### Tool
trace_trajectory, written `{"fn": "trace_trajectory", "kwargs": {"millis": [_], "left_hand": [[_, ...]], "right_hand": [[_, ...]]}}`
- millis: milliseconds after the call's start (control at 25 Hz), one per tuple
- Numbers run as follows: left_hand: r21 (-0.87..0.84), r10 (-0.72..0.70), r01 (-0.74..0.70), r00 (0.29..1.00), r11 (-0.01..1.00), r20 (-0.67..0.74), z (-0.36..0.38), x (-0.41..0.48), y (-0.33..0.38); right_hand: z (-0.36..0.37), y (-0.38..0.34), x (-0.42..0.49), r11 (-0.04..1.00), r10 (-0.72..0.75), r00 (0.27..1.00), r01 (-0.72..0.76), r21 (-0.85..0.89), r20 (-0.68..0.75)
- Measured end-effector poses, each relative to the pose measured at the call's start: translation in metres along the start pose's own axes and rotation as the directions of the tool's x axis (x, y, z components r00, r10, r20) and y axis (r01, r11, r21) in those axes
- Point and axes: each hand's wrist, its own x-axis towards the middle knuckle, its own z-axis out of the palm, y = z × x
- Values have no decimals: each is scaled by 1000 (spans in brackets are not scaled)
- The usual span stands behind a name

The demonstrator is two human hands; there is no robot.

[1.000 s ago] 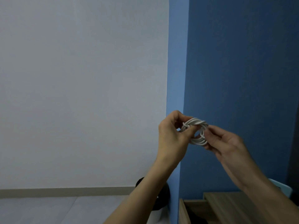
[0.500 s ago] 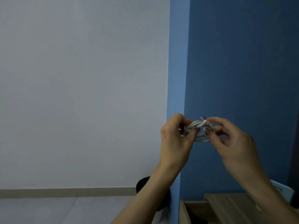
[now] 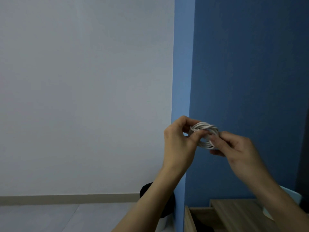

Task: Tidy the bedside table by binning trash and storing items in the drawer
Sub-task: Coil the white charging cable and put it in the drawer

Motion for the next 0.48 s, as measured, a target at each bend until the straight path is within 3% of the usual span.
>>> {"fn": "trace_trajectory", "kwargs": {"millis": [40, 120, 240, 320, 400, 480], "left_hand": [[25, 22, -22, 1000, 999, -5, 0, 1, 1], [111, 105, -103, 994, 988, -10, -1, 2, 2], [260, 280, -270, 960, 927, -1, -2, 3, 0], [317, 341, -323, 940, 892, -1, -2, 3, -2], [317, 341, -328, 940, 890, 14, -1, 2, -2], [236, 254, -269, 963, 934, 90, 1, 1, 0]], "right_hand": [[2, -2, 0, 998, 20, 999, -18, 65, -38], [5, -3, -2, 1000, 7, 993, -7, -2, -122], [8, -7, -2, 889, -239, 952, 136, -438, -190], [10, -9, -1, 806, -327, 929, 180, -564, -171], [10, -13, -1, 834, -306, 939, 186, -520, -155], [6, -16, -3, 900, -258, 957, 188, -392, -133]]}}
